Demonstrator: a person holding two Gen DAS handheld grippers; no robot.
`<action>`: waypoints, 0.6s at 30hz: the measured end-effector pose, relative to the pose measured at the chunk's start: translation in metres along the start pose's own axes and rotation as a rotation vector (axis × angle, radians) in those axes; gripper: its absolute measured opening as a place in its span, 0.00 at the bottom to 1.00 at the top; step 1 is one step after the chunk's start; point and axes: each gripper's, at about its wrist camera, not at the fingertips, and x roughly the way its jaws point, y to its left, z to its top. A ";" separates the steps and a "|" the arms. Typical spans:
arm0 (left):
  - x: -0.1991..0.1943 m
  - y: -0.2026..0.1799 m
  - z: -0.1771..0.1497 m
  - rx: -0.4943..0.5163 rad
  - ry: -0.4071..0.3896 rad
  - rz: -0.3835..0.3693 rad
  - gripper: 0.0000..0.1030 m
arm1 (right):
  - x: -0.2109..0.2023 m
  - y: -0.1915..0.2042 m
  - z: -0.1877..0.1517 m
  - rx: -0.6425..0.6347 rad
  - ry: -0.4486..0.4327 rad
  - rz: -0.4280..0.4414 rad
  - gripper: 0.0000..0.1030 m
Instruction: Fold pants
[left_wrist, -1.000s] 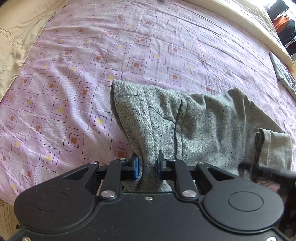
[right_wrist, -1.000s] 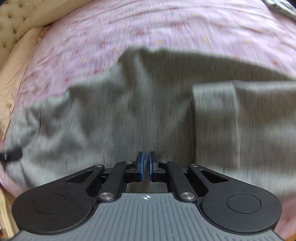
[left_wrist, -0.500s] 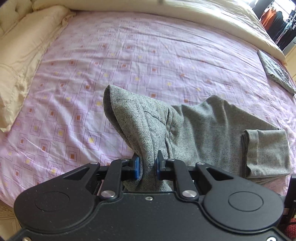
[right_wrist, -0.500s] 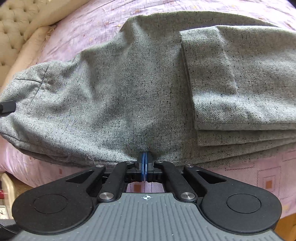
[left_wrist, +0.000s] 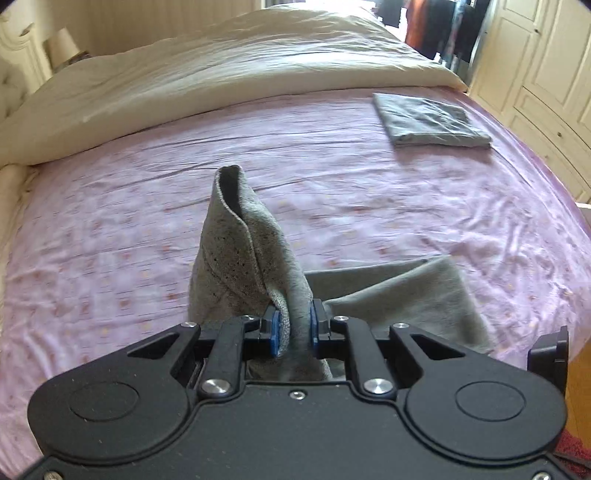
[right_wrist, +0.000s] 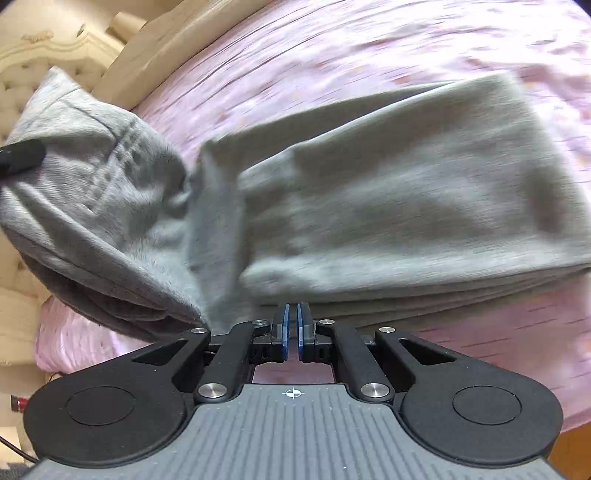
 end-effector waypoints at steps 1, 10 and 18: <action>0.015 -0.022 0.002 0.015 0.015 -0.031 0.21 | -0.006 -0.013 0.004 0.018 -0.008 -0.013 0.06; 0.064 -0.109 -0.006 0.027 0.114 -0.079 0.31 | -0.043 -0.075 0.038 0.022 -0.061 -0.064 0.06; 0.068 -0.008 -0.051 -0.229 0.250 0.205 0.31 | -0.009 -0.059 0.091 -0.073 -0.031 0.076 0.25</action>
